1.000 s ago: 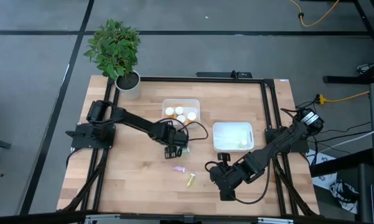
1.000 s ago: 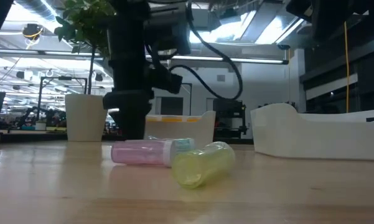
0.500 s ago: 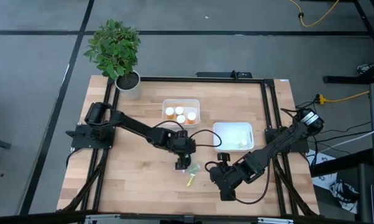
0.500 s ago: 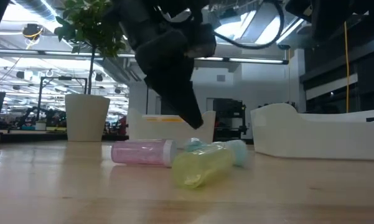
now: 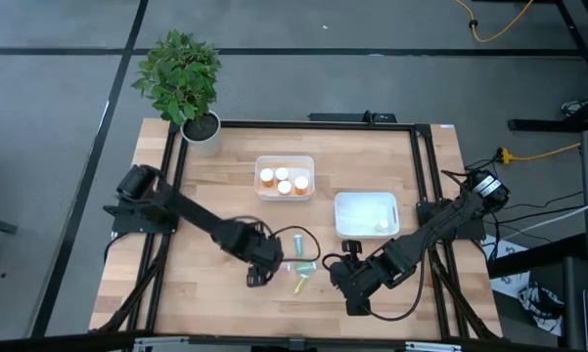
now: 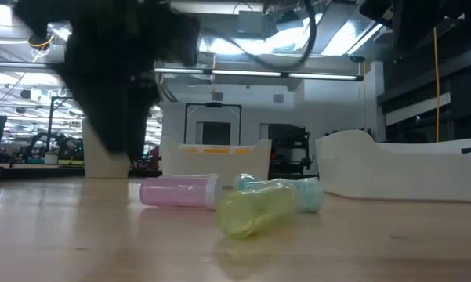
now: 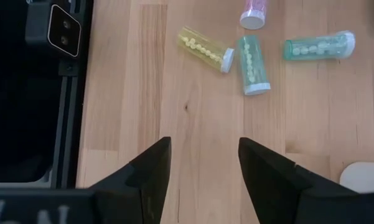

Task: Pick and place medicine bottles into bin by pill shape (circle, oval)
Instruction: Adjust the small pill bottles

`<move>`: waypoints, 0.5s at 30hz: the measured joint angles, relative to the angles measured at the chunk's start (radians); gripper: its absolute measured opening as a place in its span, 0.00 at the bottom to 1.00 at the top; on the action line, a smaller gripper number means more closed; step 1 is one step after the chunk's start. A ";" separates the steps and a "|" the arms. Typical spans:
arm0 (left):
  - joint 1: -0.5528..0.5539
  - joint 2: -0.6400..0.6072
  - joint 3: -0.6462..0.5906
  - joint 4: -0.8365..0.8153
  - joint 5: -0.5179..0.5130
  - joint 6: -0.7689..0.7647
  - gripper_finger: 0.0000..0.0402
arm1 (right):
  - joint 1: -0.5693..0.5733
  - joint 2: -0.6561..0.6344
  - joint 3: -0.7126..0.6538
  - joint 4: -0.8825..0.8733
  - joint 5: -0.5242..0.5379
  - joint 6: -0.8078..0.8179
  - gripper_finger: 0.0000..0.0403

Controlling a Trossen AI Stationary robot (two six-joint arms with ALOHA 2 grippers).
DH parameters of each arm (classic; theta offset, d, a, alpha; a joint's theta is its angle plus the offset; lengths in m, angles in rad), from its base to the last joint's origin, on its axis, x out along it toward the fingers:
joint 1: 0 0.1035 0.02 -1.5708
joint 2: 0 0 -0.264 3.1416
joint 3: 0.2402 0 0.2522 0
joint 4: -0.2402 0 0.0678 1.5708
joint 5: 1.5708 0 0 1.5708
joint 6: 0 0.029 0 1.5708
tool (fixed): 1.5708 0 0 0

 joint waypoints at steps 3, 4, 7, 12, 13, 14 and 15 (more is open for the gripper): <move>-0.017 0.064 -0.007 0.028 -0.139 -0.001 0.62 | 0.000 0.000 0.000 0.001 0.000 0.001 0.47; -0.016 0.080 -0.007 0.041 -0.157 -0.001 0.62 | 0.000 0.000 0.000 0.001 0.000 0.002 0.47; 0.007 0.124 -0.003 0.109 -0.136 0.005 0.61 | 0.000 0.000 0.000 0.005 0.000 0.025 0.47; 0.055 0.172 0.045 0.237 -0.097 0.129 0.60 | 0.000 0.000 0.000 0.007 0.000 0.025 0.47; 0.064 0.185 0.069 0.250 -0.108 0.161 0.60 | 0.000 0.000 0.000 0.007 0.000 0.025 0.47; 0.073 0.187 0.083 0.241 -0.120 0.190 0.60 | 0.000 0.000 0.000 0.008 0.000 0.025 0.47; 0.079 0.185 0.096 0.230 -0.127 0.214 0.60 | 0.000 0.000 0.000 0.007 0.000 0.025 0.47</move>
